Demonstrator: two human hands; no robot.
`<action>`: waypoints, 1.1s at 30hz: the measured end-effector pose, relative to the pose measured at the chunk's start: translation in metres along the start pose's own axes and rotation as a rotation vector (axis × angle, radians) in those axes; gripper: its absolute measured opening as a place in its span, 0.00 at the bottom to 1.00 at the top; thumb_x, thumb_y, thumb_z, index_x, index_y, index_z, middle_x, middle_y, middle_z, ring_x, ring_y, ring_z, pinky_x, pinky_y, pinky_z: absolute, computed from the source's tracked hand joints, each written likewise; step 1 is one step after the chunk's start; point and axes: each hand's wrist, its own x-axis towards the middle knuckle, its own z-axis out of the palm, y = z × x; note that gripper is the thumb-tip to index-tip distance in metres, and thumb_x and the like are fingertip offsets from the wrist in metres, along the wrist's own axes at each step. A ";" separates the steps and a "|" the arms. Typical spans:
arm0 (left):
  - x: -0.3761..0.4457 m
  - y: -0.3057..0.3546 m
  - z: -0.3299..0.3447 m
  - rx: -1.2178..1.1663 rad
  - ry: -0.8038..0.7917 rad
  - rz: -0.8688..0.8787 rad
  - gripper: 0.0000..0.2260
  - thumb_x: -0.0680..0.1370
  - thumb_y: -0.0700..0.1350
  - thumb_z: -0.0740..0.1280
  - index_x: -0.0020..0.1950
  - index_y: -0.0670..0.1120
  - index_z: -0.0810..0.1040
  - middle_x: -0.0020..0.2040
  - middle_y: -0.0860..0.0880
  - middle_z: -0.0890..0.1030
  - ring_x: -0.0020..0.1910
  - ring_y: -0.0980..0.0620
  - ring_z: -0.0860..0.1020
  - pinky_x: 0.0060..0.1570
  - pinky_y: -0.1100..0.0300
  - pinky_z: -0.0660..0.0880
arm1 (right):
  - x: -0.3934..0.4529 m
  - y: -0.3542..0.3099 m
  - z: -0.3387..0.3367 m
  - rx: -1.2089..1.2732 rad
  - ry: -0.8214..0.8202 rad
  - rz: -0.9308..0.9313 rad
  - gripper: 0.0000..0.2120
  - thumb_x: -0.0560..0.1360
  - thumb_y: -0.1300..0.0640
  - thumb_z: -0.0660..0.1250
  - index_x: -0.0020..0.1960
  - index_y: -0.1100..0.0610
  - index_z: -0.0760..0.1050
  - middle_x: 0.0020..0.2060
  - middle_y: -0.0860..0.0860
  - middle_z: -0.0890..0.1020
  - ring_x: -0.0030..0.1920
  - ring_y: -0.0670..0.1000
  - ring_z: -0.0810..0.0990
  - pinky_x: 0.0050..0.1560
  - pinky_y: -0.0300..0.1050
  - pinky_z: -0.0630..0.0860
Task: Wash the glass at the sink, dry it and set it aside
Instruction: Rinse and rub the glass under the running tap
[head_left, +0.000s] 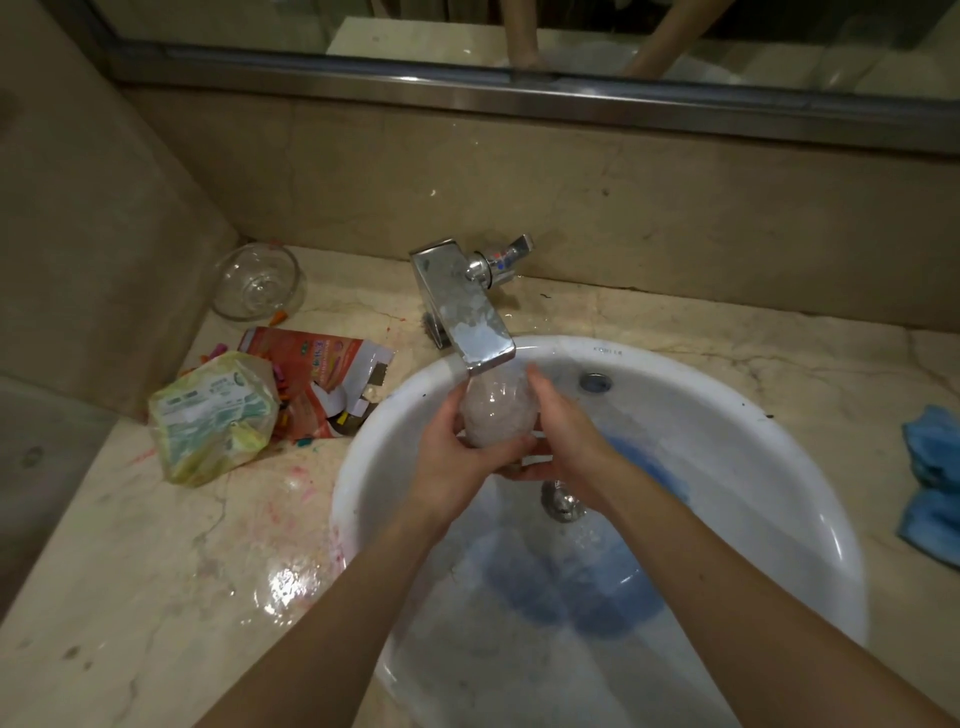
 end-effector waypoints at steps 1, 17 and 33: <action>0.000 0.000 0.000 0.003 0.004 -0.008 0.28 0.67 0.36 0.80 0.61 0.57 0.77 0.51 0.52 0.86 0.47 0.56 0.85 0.41 0.62 0.82 | 0.001 0.001 -0.001 -0.030 -0.009 0.005 0.26 0.79 0.35 0.55 0.54 0.55 0.81 0.43 0.58 0.87 0.37 0.55 0.85 0.37 0.51 0.83; 0.001 -0.006 0.001 -0.035 0.016 -0.100 0.27 0.68 0.41 0.81 0.63 0.49 0.73 0.51 0.49 0.86 0.48 0.55 0.86 0.44 0.62 0.81 | 0.000 0.012 -0.006 -0.221 -0.034 -0.262 0.23 0.68 0.35 0.71 0.52 0.52 0.80 0.49 0.53 0.86 0.47 0.52 0.87 0.50 0.55 0.84; 0.002 -0.008 0.005 0.043 0.158 0.060 0.36 0.62 0.29 0.81 0.65 0.47 0.71 0.55 0.54 0.82 0.53 0.58 0.83 0.45 0.56 0.83 | 0.005 0.005 -0.001 -0.124 -0.167 -0.192 0.19 0.78 0.55 0.61 0.66 0.40 0.74 0.59 0.49 0.82 0.56 0.49 0.83 0.44 0.44 0.82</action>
